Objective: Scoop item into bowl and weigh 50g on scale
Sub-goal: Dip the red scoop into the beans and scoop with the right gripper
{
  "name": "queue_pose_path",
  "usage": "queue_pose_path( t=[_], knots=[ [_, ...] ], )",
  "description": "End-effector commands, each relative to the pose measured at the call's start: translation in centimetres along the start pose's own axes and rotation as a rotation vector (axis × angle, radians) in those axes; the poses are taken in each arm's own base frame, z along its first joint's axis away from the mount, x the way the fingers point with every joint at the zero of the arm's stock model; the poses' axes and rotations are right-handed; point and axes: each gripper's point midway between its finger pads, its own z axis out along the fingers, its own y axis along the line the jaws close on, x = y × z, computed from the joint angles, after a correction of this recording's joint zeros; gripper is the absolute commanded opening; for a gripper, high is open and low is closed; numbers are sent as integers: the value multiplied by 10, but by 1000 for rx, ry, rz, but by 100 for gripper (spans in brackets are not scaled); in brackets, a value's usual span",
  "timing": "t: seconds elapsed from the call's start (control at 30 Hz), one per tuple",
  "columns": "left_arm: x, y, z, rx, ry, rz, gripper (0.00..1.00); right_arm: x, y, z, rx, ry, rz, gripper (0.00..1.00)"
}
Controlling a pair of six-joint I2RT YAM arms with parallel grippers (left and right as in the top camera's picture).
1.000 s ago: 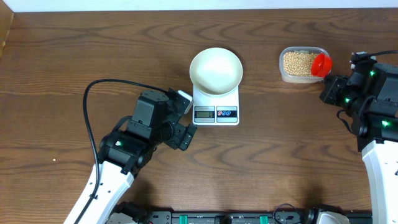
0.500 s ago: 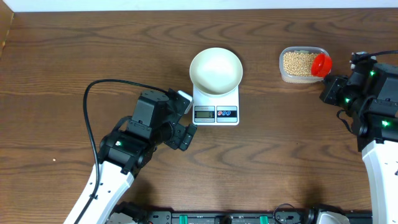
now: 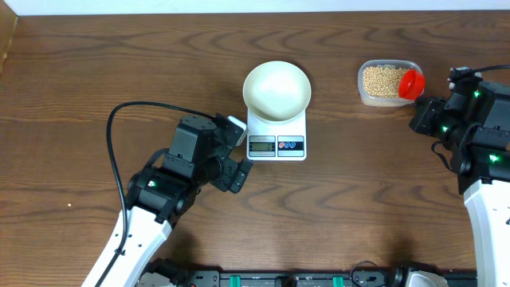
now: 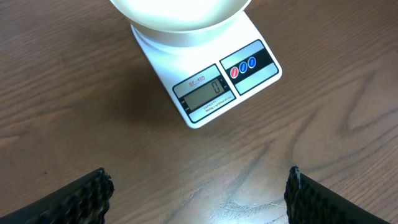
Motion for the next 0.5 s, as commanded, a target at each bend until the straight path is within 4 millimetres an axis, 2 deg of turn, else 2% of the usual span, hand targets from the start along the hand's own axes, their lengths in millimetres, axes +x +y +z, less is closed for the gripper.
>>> queue_pose_path(
  t=[0.0,0.23,0.47],
  knots=[
    [2,-3,1,15,5,-4,91,-9,2,-5,2,-25,-26,1],
    [2,-3,1,15,5,-4,91,-16,4,-7,1,-35,-62,1],
    [2,-3,1,15,5,-4,91,-48,7,-7,32,11,-142,1]
  ],
)
